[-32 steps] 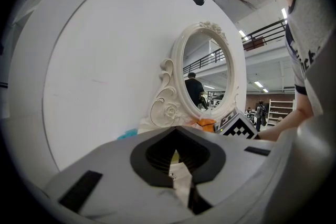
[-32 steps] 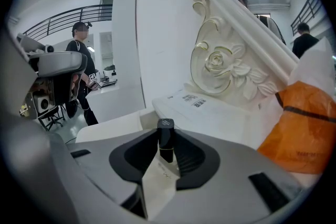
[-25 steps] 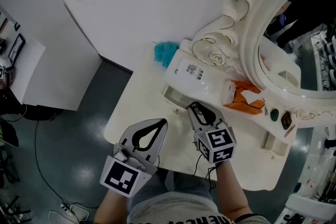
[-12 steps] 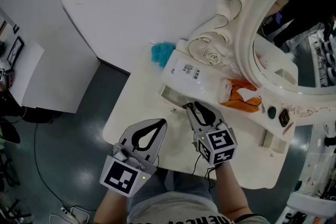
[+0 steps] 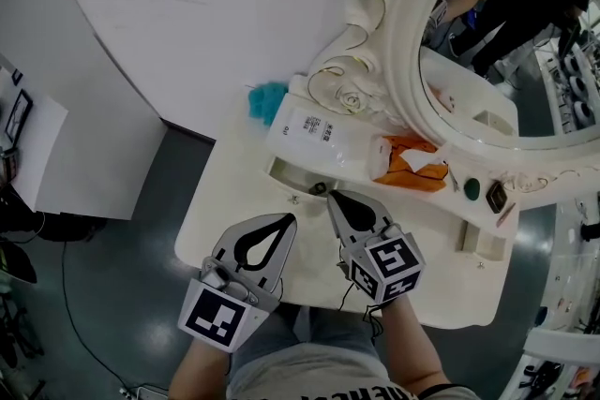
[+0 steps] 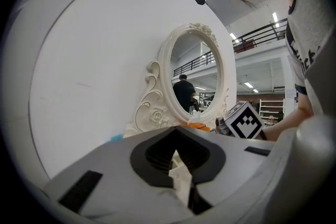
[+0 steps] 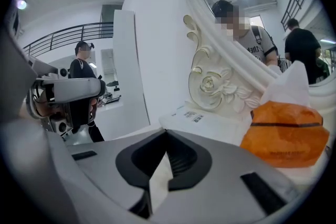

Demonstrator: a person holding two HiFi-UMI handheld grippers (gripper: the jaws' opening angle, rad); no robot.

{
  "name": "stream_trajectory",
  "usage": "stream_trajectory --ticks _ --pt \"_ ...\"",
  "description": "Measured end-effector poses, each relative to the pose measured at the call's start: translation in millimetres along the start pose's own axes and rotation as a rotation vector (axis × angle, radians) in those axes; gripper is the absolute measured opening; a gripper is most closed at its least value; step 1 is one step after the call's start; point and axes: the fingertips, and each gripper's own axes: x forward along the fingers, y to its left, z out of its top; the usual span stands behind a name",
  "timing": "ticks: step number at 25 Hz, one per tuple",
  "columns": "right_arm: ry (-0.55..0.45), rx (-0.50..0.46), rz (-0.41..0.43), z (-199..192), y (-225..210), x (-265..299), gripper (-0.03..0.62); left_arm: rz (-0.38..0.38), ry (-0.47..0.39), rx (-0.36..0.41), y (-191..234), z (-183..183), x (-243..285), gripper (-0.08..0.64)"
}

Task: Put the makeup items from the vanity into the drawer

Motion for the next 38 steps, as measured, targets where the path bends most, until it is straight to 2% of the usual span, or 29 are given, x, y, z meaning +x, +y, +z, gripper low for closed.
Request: stream_trajectory --ticks 13,38 --pt "-0.132 0.008 -0.016 30.1 -1.3 -53.5 0.012 -0.135 0.0 0.05 -42.7 11.5 31.3 0.011" --pt "-0.29 0.059 -0.21 45.1 -42.3 -163.9 0.012 -0.415 0.012 0.146 -145.5 26.2 86.1 0.011"
